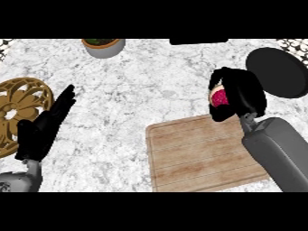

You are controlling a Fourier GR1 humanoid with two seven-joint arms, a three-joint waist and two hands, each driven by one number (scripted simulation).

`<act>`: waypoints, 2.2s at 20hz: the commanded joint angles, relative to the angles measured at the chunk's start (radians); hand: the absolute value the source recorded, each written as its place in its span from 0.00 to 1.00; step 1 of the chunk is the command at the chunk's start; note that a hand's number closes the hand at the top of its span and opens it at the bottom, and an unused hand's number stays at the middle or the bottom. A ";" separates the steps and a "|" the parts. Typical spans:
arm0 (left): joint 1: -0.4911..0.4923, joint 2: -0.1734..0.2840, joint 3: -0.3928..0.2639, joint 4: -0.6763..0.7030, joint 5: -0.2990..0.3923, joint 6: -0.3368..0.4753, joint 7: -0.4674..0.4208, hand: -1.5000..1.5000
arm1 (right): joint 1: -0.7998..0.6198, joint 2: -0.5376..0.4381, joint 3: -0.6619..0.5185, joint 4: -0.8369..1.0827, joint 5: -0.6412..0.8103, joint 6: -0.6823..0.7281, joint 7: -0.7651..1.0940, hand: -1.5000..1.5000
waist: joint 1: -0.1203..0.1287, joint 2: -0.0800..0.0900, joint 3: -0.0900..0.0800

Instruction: Pick the cupcake from the cutting board and place it in the pan

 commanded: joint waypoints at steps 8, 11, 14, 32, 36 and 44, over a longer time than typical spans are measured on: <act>-0.042 -0.012 -0.006 -0.057 -0.017 -0.027 0.056 0.50 | 0.423 -0.147 -0.212 -0.333 0.015 -0.275 -0.128 1.00 | 0.056 0.022 0.000; -0.036 -0.049 -0.031 0.014 -0.043 -0.021 -0.013 0.50 | 0.319 -0.114 -0.344 -0.172 -0.164 -0.288 -0.244 1.00 | 0.065 0.028 0.001; -0.043 -0.001 0.028 -0.041 0.003 -0.073 0.029 0.50 | 0.326 -0.120 -0.421 -0.054 -0.231 -0.297 -0.394 1.00 | 0.071 0.026 0.001; -0.081 -0.091 -0.029 -0.020 -0.063 -0.065 0.024 0.50 | -0.149 -0.172 -0.696 1.036 -0.219 -0.528 -1.009 1.00 | 0.117 0.043 0.004; -0.083 -0.077 -0.025 -0.019 -0.077 -0.069 0.017 0.50 | -0.185 -0.246 -0.733 1.115 -0.235 -0.489 -1.081 1.00 | 0.135 0.052 0.006; -0.109 -0.074 -0.003 0.036 -0.059 -0.100 -0.020 0.50 | -0.215 -0.233 -0.766 1.219 -0.238 -0.541 -1.156 1.00 | 0.142 0.060 0.007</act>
